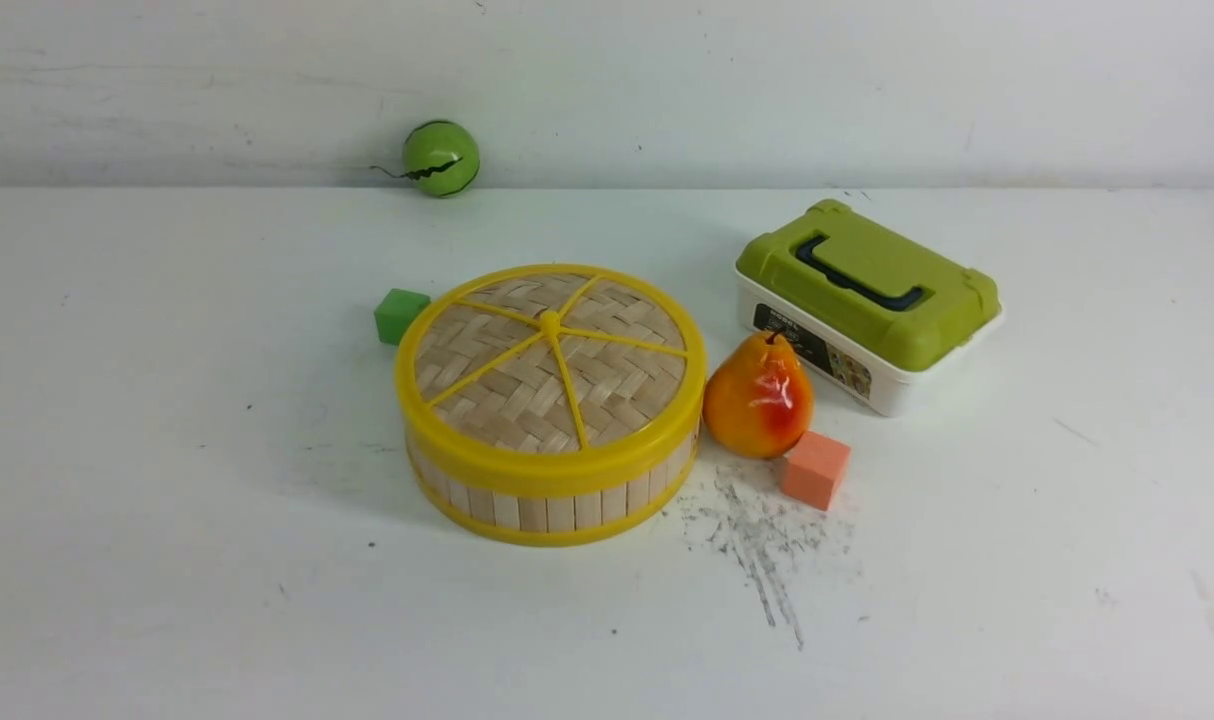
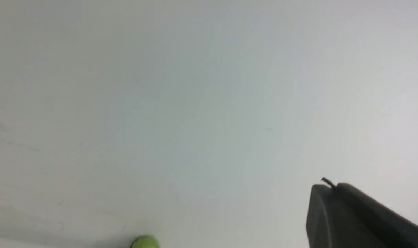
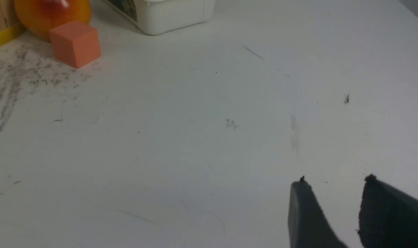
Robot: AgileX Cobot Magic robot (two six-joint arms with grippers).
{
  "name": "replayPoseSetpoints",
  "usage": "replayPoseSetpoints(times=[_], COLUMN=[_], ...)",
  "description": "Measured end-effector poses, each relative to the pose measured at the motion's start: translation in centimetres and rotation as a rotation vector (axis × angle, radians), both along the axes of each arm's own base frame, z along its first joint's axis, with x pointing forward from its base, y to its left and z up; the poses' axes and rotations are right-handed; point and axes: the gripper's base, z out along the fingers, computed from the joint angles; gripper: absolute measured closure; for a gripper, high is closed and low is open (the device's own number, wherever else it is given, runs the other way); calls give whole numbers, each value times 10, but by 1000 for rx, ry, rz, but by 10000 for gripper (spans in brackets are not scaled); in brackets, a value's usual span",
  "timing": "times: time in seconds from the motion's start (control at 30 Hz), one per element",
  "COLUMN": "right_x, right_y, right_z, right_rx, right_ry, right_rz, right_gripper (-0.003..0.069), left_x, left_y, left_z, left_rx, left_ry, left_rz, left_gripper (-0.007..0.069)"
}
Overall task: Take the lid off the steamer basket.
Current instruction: Use the left arm to lift the lid of the steamer
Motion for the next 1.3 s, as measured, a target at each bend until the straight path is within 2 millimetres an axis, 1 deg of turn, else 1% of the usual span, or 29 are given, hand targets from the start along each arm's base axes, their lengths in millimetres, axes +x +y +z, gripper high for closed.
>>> replayPoseSetpoints(times=[0.03,0.07,0.1,0.13,0.17,0.2,0.27,0.33,0.37,0.4,0.47,0.57,0.6,0.67,0.77,0.83,0.9,0.93,0.97,1.0,1.07,1.1,1.17,1.2,1.3], right_x=[0,0,0,0,0,0,0,0,0,0,0,0,0,0,0,0,0,0,0,0,0,0,0,0,0], right_y=[0,0,0,0,0,0,0,0,0,0,0,0,0,0,0,0,0,0,0,0,0,0,0,0,0], right_z=[0,0,0,0,0,0,0,0,0,0,0,0,0,0,0,0,0,0,0,0,0,0,0,0,0], right_rx=[0,0,0,0,0,0,0,0,0,0,0,0,0,0,0,0,0,0,0,0,0,0,0,0,0], right_ry=[0,0,0,0,0,0,0,0,0,0,0,0,0,0,0,0,0,0,0,0,0,0,0,0,0], right_rz=[0,0,0,0,0,0,0,0,0,0,0,0,0,0,0,0,0,0,0,0,0,0,0,0,0], right_gripper=[419,419,419,419,419,419,419,419,419,419,419,419,419,419,419,419,419,419,419,419,419,419,419,419,419], left_x=[11,22,31,42,45,65,94,113,117,135,154,177,177,192,207,223,240,242,248,261,275,285,295,305,322], left_y=[-2,-4,-6,-8,-8,-12,-16,-19,-20,-22,-26,-31,-31,-35,-41,-49,-62,-63,-69,-82,-99,-110,-125,-137,-158], left_z=[11,15,18,19,17,12,-3,-17,-21,-35,-52,-75,-75,-91,-99,-95,-88,-87,-82,-72,-60,-49,-44,-39,-34], left_rx=[31,54,65,84,88,111,136,153,157,169,174,149,149,119,107,92,115,119,132,168,212,252,315,381,503], left_ry=[105,212,268,366,390,533,706,826,849,943,1037,1151,1151,1225,1297,1344,1370,1370,1364,1338,1296,1256,1245,1238,1269], left_rz=[-2,-6,-9,-14,-15,-22,-28,-32,-33,-35,-40,-56,-56,-75,-105,-158,-232,-239,-267,-316,-357,-377,-399,-410,-421], left_gripper=[637,637,637,637,637,637,637,637,637,637,637,637,637,637,637,637,637,637,637,637,637,637,637,637,634])
